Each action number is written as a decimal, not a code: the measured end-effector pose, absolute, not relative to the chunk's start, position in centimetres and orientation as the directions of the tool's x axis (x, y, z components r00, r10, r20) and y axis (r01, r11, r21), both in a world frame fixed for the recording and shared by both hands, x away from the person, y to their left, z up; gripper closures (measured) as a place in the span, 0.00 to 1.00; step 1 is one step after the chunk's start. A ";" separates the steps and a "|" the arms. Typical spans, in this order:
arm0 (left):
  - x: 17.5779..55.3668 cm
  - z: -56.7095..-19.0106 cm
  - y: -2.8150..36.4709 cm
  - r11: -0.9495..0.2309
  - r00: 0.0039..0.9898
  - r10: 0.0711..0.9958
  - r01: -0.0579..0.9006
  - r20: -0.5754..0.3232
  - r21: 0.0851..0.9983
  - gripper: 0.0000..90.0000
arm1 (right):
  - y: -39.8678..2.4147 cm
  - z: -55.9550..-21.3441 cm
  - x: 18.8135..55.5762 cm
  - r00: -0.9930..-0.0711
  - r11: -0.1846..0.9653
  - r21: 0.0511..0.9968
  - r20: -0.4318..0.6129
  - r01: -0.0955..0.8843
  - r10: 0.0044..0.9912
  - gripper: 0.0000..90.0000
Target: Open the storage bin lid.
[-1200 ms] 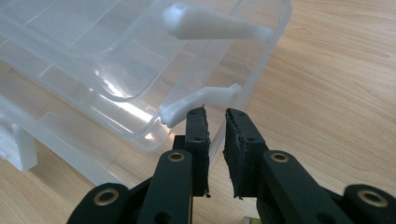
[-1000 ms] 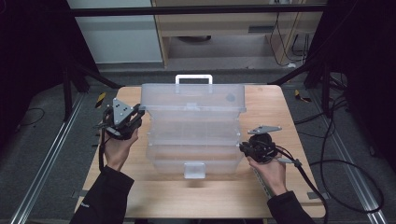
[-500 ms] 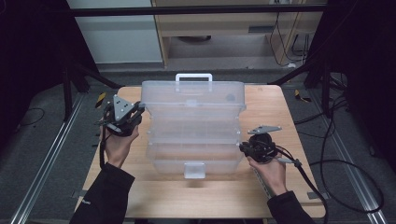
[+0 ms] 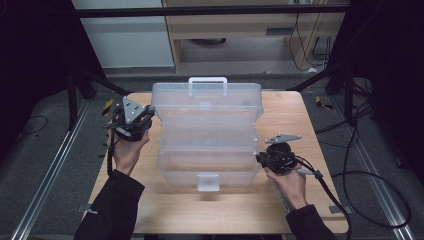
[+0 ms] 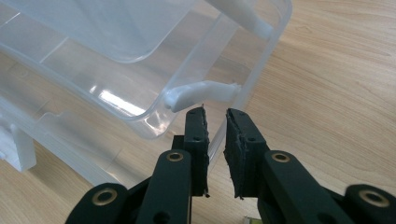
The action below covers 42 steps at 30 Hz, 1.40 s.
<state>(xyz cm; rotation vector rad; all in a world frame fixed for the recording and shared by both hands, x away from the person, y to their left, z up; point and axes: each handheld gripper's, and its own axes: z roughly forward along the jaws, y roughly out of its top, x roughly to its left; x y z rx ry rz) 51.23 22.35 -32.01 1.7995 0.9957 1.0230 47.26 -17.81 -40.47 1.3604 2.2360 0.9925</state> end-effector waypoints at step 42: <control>54.6 -30.3 21.9 -0.351 0.352 0.903 0.270 0.247 0.897 0.93 | -17.7 -40.3 47.5 -0.467 0.287 0.697 0.078 0.657 0.881 0.88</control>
